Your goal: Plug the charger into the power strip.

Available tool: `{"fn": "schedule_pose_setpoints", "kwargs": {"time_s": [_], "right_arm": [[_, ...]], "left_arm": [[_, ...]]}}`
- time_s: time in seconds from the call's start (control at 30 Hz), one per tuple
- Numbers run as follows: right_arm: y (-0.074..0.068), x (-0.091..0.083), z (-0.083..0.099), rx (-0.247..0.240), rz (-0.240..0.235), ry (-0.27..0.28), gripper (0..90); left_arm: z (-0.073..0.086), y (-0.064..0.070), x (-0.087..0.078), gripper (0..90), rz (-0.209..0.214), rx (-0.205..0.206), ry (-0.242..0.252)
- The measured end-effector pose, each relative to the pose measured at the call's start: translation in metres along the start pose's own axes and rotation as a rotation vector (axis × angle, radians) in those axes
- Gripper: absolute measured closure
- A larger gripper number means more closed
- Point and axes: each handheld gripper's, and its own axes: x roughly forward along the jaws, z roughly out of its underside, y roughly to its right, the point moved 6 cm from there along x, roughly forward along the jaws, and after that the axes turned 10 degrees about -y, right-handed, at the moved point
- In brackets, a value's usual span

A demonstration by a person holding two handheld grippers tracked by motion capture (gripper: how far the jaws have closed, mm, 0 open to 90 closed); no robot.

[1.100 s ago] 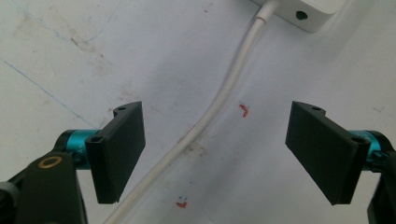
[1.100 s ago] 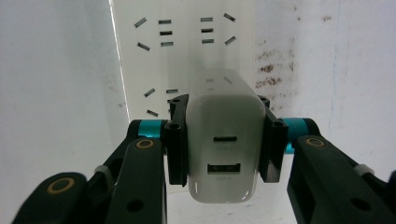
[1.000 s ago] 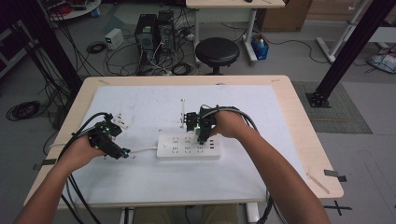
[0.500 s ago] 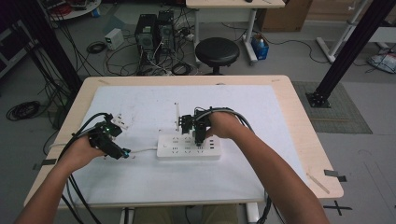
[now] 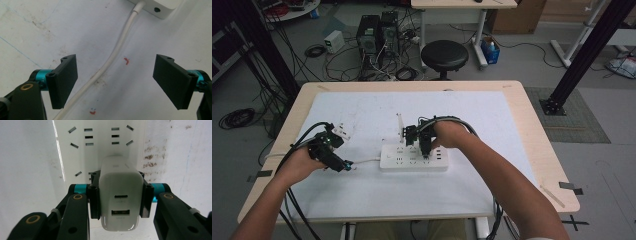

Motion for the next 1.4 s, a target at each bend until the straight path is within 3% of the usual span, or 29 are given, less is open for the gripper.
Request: {"fn": "schedule_pose_setpoints", "kwargs": {"time_s": [0.13, 0.3, 0.57, 0.77, 0.8, 0.83, 0.87, 0.93, 0.97, 1.03, 1.1, 1.13, 1.2, 1.27, 1.33, 1.4], "right_arm": [[0.003, 0.001, -0.003, -0.015, -0.021, -0.008, 62.5], [0.004, 0.002, -0.002, 0.010, -0.052, 0.015, 62.4], [0.004, 0.007, 0.007, 0.067, -0.068, 0.137, 61.7], [0.005, 0.009, 0.005, 0.036, -0.073, 0.148, 60.9], [0.005, 0.009, 0.005, 0.043, -0.075, 0.150, 57.6], [0.006, 0.009, 0.005, 0.055, -0.083, 0.155, 41.7], [0.006, 0.008, 0.005, 0.080, -0.097, 0.166, 31.1], [0.012, -0.005, 0.009, 0.178, -0.160, 0.290, 21.0], [0.017, -0.012, 0.013, 0.222, -0.180, 0.347, 20.6], [0.027, -0.021, 0.027, 0.308, -0.159, 0.415, 14.7], [0.035, -0.027, 0.043, 0.416, -0.129, 0.415, 11.6], [0.037, -0.029, 0.051, 0.429, -0.115, 0.423, 11.6], [0.035, -0.033, 0.069, 0.443, -0.143, 0.431, 11.6], [0.036, -0.035, 0.084, 0.507, -0.128, 0.446, 11.6], [0.036, -0.034, 0.098, 0.598, -0.124, 0.416, 11.5], [0.036, -0.032, 0.109, 0.640, -0.088, 0.393, 1.1]], "left_arm": [[0.000, 0.001, 0.001, 19.9, 0.001, -0.001, 0.000], [-0.001, 0.000, 0.003, 19.9, -0.001, -0.007, -0.003], [-0.002, 0.002, 0.004, 19.9, 0.005, -0.008, 0.005], [-0.002, 0.003, 0.005, 20.0, 0.006, -0.016, 0.014], [-0.002, 0.003, 0.005, 19.9, 0.005, -0.013, 0.011], [-0.002, 0.003, 0.005, 19.9, 0.005, -0.014, 0.013], [-0.001, 0.003, 0.005, 20.0, 0.005, -0.021, 0.017], [0.001, 0.002, 0.005, 19.9, 0.001, -0.025, 0.023], [0.001, 0.002, 0.005, 19.9, 0.001, -0.026, 0.024], [0.002, 0.001, 0.003, 20.0, -0.001, -0.036, 0.033], [0.002, -0.001, 0.001, 19.9, -0.004, -0.041, 0.044], [0.002, -0.001, 0.000, 19.9, -0.008, -0.047, 0.050], [0.003, -0.002, -0.002, 19.9, -0.011, -0.051, 0.053], [0.004, -0.002, -0.004, 20.0, -0.013, -0.052, 0.050], [0.004, -0.002, -0.006, 20.0, -0.016, -0.057, 0.056], [0.005, 0.000, -0.008, 19.9, -0.018, -0.060, 0.061]]}}
